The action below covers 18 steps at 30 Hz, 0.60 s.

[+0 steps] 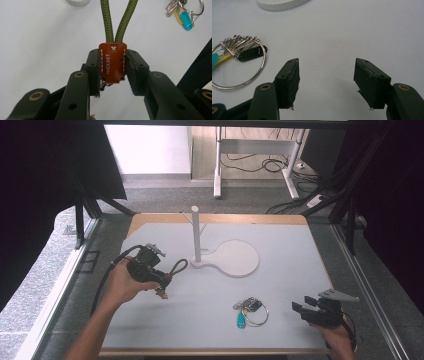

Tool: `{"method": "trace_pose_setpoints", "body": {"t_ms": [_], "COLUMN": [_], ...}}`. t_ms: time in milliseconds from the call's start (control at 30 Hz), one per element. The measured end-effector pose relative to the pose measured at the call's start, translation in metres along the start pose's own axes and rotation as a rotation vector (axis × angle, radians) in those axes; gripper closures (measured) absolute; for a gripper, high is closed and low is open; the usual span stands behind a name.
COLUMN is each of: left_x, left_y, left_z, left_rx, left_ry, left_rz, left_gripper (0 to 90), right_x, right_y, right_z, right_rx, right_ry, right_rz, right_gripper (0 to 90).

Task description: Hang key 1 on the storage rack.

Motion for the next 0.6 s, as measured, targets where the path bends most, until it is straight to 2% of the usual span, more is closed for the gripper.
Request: {"method": "trace_pose_setpoints", "body": {"t_ms": [300, 600], "left_x": [-0.016, -0.024], "left_y": [-0.009, -0.018], "left_z": [-0.01, -0.023], "left_rx": [-0.019, -0.036], "left_ry": [0.03, 0.055], "left_rz": [-0.011, -0.021], "left_gripper": [66.3, 66.3], "right_x": [0.001, 0.003], "right_y": [-0.002, -0.002], "right_z": [0.0, 0.001], "right_rx": [-0.005, -0.004], "right_ry": [-0.006, -0.012], "right_rz": [-0.005, -0.003], "right_gripper": [37.9, 37.9]}}
Point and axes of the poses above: each handheld gripper's, and its own axes: x roughly forward along the jaws, z roughly out of its underside, y roughly to its right, the point moved 6 cm from there along x, roughly forward along the jaws, and after that the axes turned 7 degrees about -z, right-handed, at the moved point
